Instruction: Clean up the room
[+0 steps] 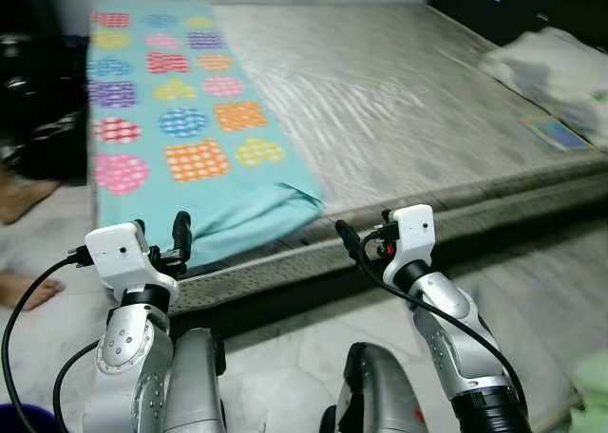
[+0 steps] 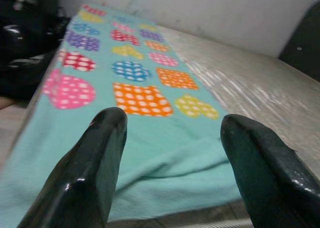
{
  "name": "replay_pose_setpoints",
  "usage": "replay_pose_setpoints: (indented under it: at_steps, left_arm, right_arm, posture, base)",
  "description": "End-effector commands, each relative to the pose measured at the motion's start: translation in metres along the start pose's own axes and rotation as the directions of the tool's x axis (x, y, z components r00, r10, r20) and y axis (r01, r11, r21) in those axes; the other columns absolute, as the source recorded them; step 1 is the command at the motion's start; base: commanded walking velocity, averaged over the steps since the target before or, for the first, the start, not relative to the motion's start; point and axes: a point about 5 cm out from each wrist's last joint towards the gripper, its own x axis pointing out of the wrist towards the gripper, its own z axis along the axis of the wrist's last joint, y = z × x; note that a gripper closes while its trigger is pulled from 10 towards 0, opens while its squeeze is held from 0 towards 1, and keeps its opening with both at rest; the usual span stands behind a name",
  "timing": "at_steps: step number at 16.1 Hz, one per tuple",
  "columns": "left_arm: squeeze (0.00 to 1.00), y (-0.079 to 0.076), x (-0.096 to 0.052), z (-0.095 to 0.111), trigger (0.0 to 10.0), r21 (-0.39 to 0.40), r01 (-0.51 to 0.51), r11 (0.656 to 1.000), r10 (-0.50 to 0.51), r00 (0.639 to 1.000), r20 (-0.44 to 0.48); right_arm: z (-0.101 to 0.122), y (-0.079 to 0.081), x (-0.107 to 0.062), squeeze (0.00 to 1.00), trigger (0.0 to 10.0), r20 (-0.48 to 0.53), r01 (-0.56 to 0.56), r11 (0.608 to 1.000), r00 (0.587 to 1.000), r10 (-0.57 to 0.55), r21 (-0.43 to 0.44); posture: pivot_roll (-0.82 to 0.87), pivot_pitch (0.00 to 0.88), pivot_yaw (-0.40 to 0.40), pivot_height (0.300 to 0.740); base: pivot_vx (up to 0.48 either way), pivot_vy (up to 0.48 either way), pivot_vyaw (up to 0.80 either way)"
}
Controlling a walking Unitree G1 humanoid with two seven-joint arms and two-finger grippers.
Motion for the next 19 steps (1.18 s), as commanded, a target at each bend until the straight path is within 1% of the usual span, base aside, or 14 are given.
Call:
replay_pose_setpoints:
  at_steps: [1, 6, 8, 18, 19]
  left_arm:
    - [0.00, -0.0016, -0.0027, -0.0007, 10.0, -0.007, 0.012, 1.000, -0.012, 1.000, -0.006]
    - [0.00, -0.0040, -0.0020, -0.0004, 10.0, -0.015, 0.025, 1.000, -0.025, 1.000, -0.009]
    - [0.00, -0.0041, -0.0037, -0.0001, 10.0, -0.016, 0.027, 1.000, -0.027, 1.000, -0.011]
    - [0.00, -0.0060, -0.0034, -0.0013, 10.0, -0.020, 0.039, 0.999, -0.039, 0.999, -0.022]
    - [0.00, -0.0062, -0.0035, -0.0015, 10.0, -0.021, 0.039, 0.999, -0.039, 0.999, -0.024]
  right_arm:
    - [0.0072, 0.0038, 0.0016, 0.00, 10.0, 0.028, -0.030, 0.999, 0.999, 0.031, -0.033]
    - [0.0069, 0.0049, 0.0024, 0.00, 10.0, 0.028, -0.029, 0.999, 0.999, 0.029, -0.019]
    - [0.0057, 0.0052, 0.0018, 0.00, 10.0, 0.024, -0.029, 0.999, 0.999, 0.029, -0.019]
    - [0.0055, 0.0057, 0.0023, 0.00, 10.0, 0.025, -0.035, 0.999, 0.999, 0.036, -0.028]
    - [0.0057, 0.0059, 0.0023, 0.00, 10.0, 0.027, -0.036, 0.999, 0.999, 0.037, -0.029]
  posture:
    - [-0.01, 0.138, -0.107, 0.553]
    - [-0.01, 0.148, -0.106, 0.553]
    - [-0.01, 0.148, -0.106, 0.553]
    - [0.00, 0.142, -0.105, 0.553]
    - [0.00, 0.142, -0.105, 0.553]
  base:
    - [0.000, 0.000, 0.00]
    - [0.271, 0.000, 0.72]
    - [0.277, 0.000, 0.00]
    - [0.286, 0.000, 0.00]
    - [0.281, 0.000, 0.54]
